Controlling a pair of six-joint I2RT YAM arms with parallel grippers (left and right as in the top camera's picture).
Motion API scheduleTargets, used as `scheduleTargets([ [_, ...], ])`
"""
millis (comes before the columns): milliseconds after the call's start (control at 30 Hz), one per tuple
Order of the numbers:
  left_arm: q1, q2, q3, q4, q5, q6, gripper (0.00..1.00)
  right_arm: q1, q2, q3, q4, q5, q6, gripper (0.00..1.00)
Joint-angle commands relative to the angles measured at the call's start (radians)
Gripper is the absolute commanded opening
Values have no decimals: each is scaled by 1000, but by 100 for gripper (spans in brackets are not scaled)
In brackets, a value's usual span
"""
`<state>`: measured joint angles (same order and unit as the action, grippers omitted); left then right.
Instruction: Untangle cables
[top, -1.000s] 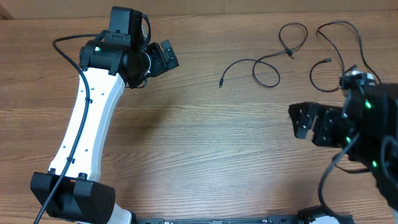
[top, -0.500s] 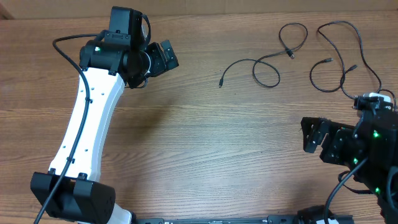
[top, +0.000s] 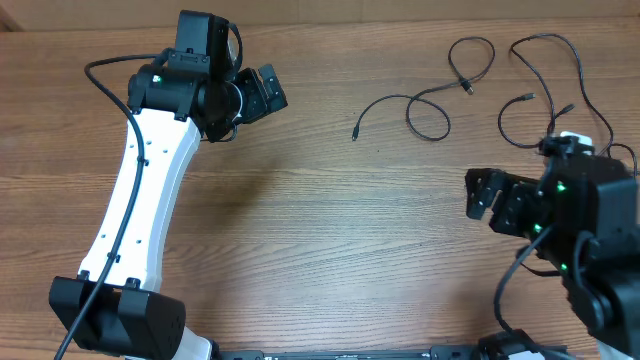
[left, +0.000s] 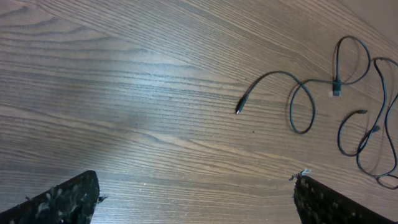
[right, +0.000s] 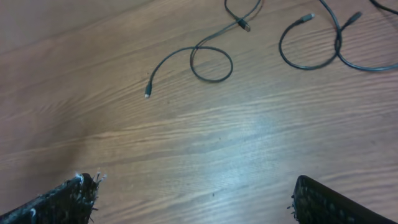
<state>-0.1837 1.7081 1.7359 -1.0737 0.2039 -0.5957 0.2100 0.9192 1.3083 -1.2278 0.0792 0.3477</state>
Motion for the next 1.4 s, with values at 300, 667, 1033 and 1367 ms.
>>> scheduleTargets([
  [300,-6,13,-3,1,-13,16,100,-4,-5,-200,232,9,9,100],
  [667,-6,13,-3,0,-13,16,99,-49,-6,-288,335,-4,23,100],
  [1033,-6,13,-3,1,-13,16,100,-227,-5,-356,343,-129,22,100],
  [1367,-6,13,-3,1,-13,16,100,-233,-5,-356,266,-149,23,100],
])
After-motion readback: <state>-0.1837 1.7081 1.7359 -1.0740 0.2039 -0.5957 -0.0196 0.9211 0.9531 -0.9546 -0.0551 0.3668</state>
